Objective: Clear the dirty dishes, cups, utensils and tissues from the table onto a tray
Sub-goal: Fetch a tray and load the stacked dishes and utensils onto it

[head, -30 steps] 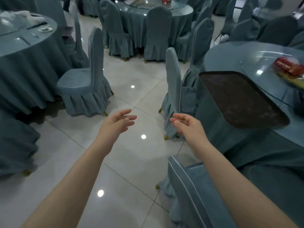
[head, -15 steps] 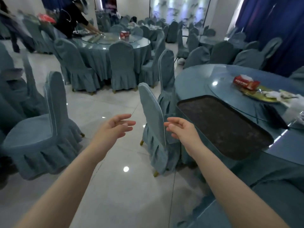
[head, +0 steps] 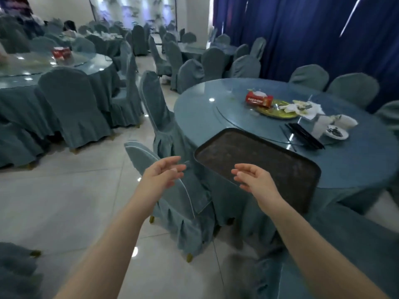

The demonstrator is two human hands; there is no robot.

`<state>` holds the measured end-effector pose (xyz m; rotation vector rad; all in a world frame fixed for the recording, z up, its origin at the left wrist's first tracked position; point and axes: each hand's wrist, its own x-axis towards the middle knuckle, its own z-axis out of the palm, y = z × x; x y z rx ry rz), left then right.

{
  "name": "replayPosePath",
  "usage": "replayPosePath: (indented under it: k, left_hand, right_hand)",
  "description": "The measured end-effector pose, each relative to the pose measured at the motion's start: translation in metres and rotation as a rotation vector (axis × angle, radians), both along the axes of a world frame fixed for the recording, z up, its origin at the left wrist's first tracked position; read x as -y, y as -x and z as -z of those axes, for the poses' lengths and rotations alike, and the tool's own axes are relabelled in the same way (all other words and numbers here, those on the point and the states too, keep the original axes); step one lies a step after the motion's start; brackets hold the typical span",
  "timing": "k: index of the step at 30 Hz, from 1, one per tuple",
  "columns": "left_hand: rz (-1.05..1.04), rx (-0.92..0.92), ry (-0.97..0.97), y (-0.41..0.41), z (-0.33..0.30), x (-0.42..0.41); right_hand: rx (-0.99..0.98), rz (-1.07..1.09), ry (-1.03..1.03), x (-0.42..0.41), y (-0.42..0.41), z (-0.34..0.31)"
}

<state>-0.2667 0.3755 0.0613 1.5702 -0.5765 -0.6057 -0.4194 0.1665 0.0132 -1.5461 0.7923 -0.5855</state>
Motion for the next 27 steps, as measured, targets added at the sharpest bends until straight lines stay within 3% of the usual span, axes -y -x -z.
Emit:
replayPosePath:
  k: [9, 14, 21, 27]
  left_hand:
    - [0.306, -0.095, -0.016, -0.064, 0.036, 0.126]
    - [0.370, -0.096, -0.038, -0.077, 0.052, 0.213]
    - [0.344, -0.094, -0.111, -0.080, 0.090, 0.376]
    - [0.305, -0.096, -0.252, -0.063, 0.125, 0.509]
  right_hand:
    - [-0.063, 0.389, -0.021, 0.070, 0.026, 0.021]
    - [-0.089, 0.544, -0.011, 0.139, 0.049, 0.035]
    - [-0.180, 0.543, 0.064, 0.310, 0.047, 0.080]
    - [-0.378, 0.470, 0.028, 0.435, 0.047, 0.131]
